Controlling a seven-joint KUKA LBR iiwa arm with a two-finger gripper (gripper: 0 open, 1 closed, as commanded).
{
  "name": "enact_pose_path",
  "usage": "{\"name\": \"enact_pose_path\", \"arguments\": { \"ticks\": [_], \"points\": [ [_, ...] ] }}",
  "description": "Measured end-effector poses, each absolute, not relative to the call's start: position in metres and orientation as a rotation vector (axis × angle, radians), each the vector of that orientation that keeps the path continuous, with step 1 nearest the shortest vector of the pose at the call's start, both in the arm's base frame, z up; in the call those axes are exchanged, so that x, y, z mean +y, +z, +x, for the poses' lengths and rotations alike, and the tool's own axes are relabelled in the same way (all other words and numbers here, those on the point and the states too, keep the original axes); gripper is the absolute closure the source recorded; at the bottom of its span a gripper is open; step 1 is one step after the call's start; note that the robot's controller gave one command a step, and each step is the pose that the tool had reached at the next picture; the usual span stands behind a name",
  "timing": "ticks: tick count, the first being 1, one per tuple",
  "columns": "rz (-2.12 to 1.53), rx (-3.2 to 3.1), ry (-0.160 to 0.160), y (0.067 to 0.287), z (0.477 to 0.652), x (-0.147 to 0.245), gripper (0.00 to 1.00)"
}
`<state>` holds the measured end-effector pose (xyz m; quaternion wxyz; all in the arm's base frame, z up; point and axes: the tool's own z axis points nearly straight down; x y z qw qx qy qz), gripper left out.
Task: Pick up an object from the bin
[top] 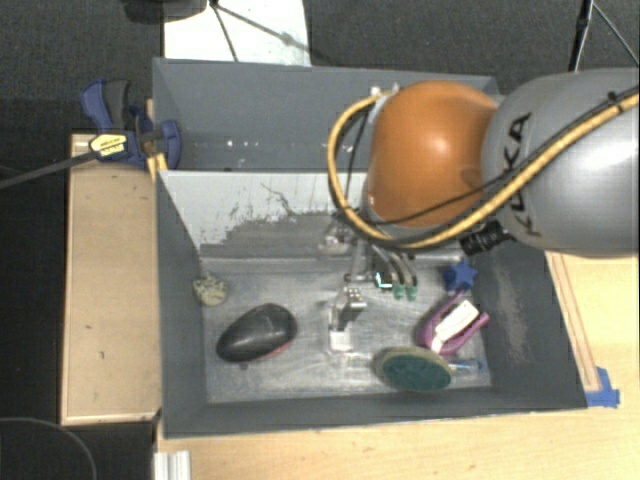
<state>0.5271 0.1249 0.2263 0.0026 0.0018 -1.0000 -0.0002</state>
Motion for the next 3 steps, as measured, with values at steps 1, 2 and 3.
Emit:
{"name": "enact_pose_path", "arguments": {
  "ticks": [1,2,3],
  "points": [
    [0.290,-3.135,-0.005,0.070,0.505,0.207,0.00],
    [0.239,-3.138,-0.004,0.102,0.528,0.214,0.00],
    [0.091,-3.138,0.001,0.115,0.519,0.204,0.00]
  ]
}}
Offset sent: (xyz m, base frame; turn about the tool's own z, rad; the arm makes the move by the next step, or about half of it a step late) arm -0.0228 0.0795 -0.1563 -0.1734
